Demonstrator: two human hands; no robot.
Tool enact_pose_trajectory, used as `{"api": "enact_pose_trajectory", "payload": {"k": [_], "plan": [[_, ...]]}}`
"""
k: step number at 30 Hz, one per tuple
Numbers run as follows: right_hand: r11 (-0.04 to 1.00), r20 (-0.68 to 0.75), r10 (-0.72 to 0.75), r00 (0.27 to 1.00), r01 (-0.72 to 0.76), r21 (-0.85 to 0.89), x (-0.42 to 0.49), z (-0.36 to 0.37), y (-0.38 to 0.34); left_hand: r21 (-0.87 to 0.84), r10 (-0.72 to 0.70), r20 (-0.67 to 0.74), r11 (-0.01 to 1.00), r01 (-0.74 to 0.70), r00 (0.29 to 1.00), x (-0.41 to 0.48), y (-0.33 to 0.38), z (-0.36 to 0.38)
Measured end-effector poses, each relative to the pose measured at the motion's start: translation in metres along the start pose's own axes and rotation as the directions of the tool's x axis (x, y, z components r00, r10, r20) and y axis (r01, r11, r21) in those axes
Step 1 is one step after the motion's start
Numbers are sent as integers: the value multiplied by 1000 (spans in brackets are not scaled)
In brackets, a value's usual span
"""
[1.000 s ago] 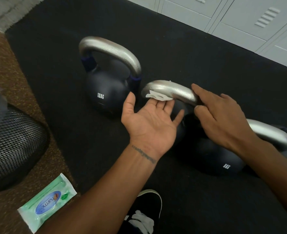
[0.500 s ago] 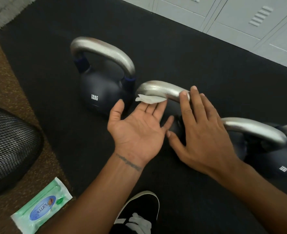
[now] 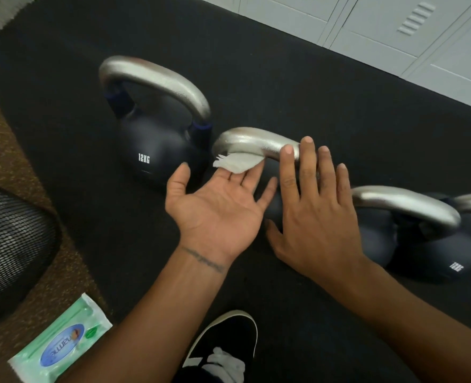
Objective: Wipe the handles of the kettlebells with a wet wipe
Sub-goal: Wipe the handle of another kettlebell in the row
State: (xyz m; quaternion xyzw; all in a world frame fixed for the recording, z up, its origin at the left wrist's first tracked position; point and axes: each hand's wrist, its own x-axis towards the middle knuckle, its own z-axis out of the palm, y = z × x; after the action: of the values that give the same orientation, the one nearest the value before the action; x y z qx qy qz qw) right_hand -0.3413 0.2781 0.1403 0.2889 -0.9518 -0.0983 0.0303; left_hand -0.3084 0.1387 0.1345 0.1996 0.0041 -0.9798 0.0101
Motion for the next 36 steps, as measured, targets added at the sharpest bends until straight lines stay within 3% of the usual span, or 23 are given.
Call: {"api": "enact_pose_trajectory", "payload": {"k": [2, 16, 21, 27, 32, 36], "plan": [[1000, -19, 13, 1000, -13, 12, 0, 1, -4, 25, 5, 51, 1000, -6, 999, 6, -1, 6], [998, -19, 33, 999, -32, 49, -1, 5, -5, 104, 86, -45, 991, -81, 995, -10, -3, 12], [999, 8, 17, 1000, -18, 45, 0, 3, 0, 286, 154, -34, 948, -138, 988, -20, 5, 21], [996, 6, 44, 999, -45, 72, 1, 4, -5, 625, 286, 37, 741, -246, 958, -9, -6, 9], [996, -10, 43, 999, -42, 76, 0, 4, -5, 740, 382, 108, 586, -330, 918, -4, -22, -15], [996, -25, 48, 999, -46, 80, 0, 5, -5, 868, 413, 97, 410, -280, 905, 1, -29, -19]]}}
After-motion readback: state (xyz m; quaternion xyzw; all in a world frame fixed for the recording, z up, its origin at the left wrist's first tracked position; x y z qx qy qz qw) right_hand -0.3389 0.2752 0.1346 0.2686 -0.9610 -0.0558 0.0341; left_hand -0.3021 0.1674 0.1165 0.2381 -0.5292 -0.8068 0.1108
